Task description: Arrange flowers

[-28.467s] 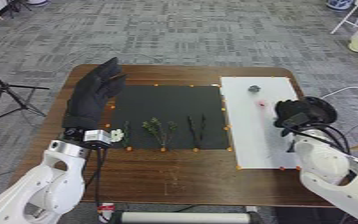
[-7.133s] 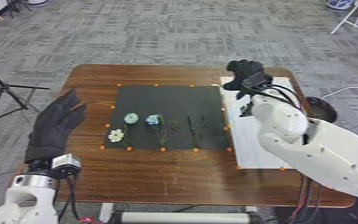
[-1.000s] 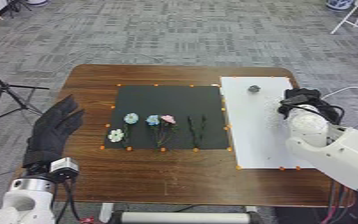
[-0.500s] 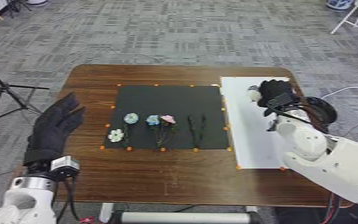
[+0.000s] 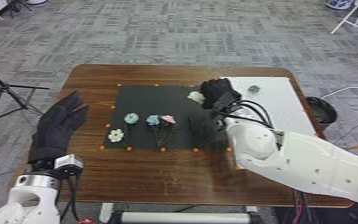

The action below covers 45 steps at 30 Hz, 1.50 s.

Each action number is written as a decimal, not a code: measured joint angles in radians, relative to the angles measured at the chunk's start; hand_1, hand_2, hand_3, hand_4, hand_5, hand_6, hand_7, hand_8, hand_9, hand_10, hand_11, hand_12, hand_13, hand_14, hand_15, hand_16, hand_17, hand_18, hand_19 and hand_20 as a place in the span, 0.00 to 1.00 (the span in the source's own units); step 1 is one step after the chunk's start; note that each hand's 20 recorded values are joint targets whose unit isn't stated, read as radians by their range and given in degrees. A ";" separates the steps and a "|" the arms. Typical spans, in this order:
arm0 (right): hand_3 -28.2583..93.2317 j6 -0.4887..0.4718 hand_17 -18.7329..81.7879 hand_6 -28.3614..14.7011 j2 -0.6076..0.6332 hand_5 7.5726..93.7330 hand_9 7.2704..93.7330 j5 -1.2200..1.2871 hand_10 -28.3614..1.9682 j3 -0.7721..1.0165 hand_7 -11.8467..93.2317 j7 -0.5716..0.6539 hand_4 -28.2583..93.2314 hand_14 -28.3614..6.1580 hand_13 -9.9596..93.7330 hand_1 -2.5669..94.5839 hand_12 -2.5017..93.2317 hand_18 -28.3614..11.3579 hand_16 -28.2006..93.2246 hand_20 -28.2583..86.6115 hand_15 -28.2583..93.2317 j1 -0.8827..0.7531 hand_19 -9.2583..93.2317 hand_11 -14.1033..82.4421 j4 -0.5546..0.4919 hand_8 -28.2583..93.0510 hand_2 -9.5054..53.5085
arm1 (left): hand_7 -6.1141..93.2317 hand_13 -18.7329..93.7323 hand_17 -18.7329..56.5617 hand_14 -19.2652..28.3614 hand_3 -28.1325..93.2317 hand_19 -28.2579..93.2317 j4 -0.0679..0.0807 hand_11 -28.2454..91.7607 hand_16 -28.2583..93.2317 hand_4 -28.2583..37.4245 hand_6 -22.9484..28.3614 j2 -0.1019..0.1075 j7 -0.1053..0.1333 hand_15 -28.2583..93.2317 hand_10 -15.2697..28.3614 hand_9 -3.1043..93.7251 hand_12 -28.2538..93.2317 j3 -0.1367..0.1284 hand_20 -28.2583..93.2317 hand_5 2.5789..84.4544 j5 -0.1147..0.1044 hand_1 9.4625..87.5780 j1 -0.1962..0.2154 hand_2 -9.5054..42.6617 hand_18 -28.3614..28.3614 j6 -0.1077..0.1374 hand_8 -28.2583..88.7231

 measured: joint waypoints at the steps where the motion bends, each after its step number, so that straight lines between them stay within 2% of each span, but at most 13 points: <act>1: 0.91 0.000 0.57 0.70 -0.011 0.77 0.91 -0.002 0.74 -0.012 0.54 -0.001 0.06 0.65 0.79 0.52 0.55 0.22 0.49 0.72 0.84 0.009 1.00 0.38 0.004 0.25 0.00 | 0.22 0.35 0.12 0.70 0.79 0.54 0.000 0.40 0.28 0.04 0.51 0.000 0.000 0.45 0.62 0.29 0.39 0.002 0.34 0.37 0.000 0.19 -0.001 0.16 0.85 0.000 0.18; 8: 0.91 -0.005 0.56 0.71 -0.046 0.75 0.90 -0.017 0.75 -0.051 0.54 -0.015 0.05 0.65 0.78 0.52 0.55 0.22 0.50 0.73 0.85 0.034 1.00 0.37 0.038 0.25 0.00 | 0.22 0.35 0.12 0.70 0.79 0.54 0.006 0.40 0.28 0.04 0.51 -0.001 -0.003 0.45 0.62 0.29 0.39 0.019 0.34 0.36 0.003 0.19 -0.022 0.16 0.85 0.000 0.18; 17: 0.91 -0.011 0.55 0.70 -0.049 0.74 0.89 -0.050 0.75 -0.088 0.53 -0.002 0.04 0.64 0.77 0.53 0.54 0.23 0.50 0.72 0.85 0.050 1.00 0.36 0.092 0.24 0.00 | 0.22 0.35 0.12 0.71 0.79 0.54 0.005 0.40 0.28 0.05 0.51 -0.002 -0.002 0.45 0.62 0.29 0.39 0.014 0.34 0.37 0.003 0.19 -0.019 0.16 0.85 0.000 0.18; 27: 0.91 -0.026 0.52 0.69 -0.049 0.62 0.77 -0.064 0.73 -0.084 0.50 -0.001 0.01 0.62 0.71 0.49 0.50 0.23 0.52 0.73 0.85 0.049 0.99 0.31 0.119 0.23 0.00 | 0.22 0.35 0.12 0.71 0.79 0.55 -0.006 0.40 0.28 0.02 0.51 -0.002 -0.001 0.46 0.62 0.29 0.39 0.003 0.34 0.37 0.001 0.19 0.005 0.17 0.85 0.005 0.18; 33: 0.93 -0.038 0.52 0.68 -0.049 0.59 0.70 -0.064 0.68 -0.060 0.45 -0.001 0.01 0.60 0.69 0.46 0.43 0.22 0.49 0.73 0.87 0.036 0.98 0.39 0.124 0.22 0.00 | 0.22 0.35 0.12 0.71 0.79 0.55 -0.006 0.40 0.28 0.02 0.51 -0.002 -0.003 0.46 0.62 0.29 0.39 0.003 0.34 0.37 0.001 0.19 0.004 0.18 0.85 0.006 0.18; 36: 0.94 -0.042 0.51 0.68 -0.048 0.58 0.66 -0.066 0.65 -0.057 0.44 0.004 0.01 0.59 0.67 0.45 0.39 0.22 0.50 0.74 0.86 0.034 0.98 0.43 0.125 0.14 0.00 | 0.22 0.35 0.12 0.71 0.79 0.55 -0.006 0.40 0.28 0.02 0.51 -0.002 -0.004 0.46 0.62 0.29 0.39 0.003 0.34 0.37 0.001 0.19 0.002 0.17 0.85 0.006 0.18; 38: 0.96 -0.044 0.51 0.67 -0.046 0.56 0.62 -0.067 0.61 -0.057 0.44 0.012 0.03 0.59 0.66 0.43 0.34 0.21 0.50 0.74 0.87 0.034 0.98 0.48 0.120 0.11 0.00 | 0.22 0.35 0.12 0.71 0.79 0.55 -0.006 0.40 0.28 0.02 0.51 -0.002 -0.003 0.46 0.62 0.29 0.39 0.001 0.34 0.37 0.001 0.19 0.004 0.17 0.85 0.006 0.18; 40: 0.97 -0.048 0.49 0.62 -0.041 0.49 0.54 -0.070 0.55 -0.053 0.43 0.022 0.04 0.55 0.63 0.41 0.30 0.21 0.48 0.74 0.87 0.032 0.97 0.50 0.110 0.11 0.00 | 0.22 0.35 0.12 0.71 0.79 0.55 -0.008 0.40 0.28 0.02 0.51 -0.002 -0.002 0.46 0.62 0.29 0.39 -0.005 0.34 0.37 0.001 0.19 0.010 0.17 0.85 0.006 0.18; 42: 0.98 -0.059 0.47 0.54 -0.034 0.41 0.41 -0.070 0.48 -0.035 0.38 0.034 0.04 0.50 0.57 0.39 0.27 0.20 0.46 0.73 0.88 0.023 0.96 0.46 0.098 0.13 0.00 | 0.22 0.35 0.12 0.71 0.79 0.55 -0.011 0.40 0.28 0.02 0.51 -0.002 -0.002 0.46 0.62 0.29 0.39 -0.008 0.34 0.37 0.001 0.19 0.015 0.17 0.85 0.006 0.18; 45: 0.98 -0.100 0.42 0.46 -0.026 0.29 0.30 -0.069 0.40 0.022 0.31 0.048 0.05 0.45 0.51 0.37 0.26 0.18 0.42 0.73 0.89 -0.002 0.92 0.41 0.093 0.15 0.00 | 0.22 0.35 0.12 0.71 0.79 0.55 -0.010 0.40 0.28 0.02 0.51 -0.002 -0.003 0.46 0.62 0.29 0.39 -0.004 0.34 0.37 0.001 0.19 0.014 0.17 0.85 0.006 0.18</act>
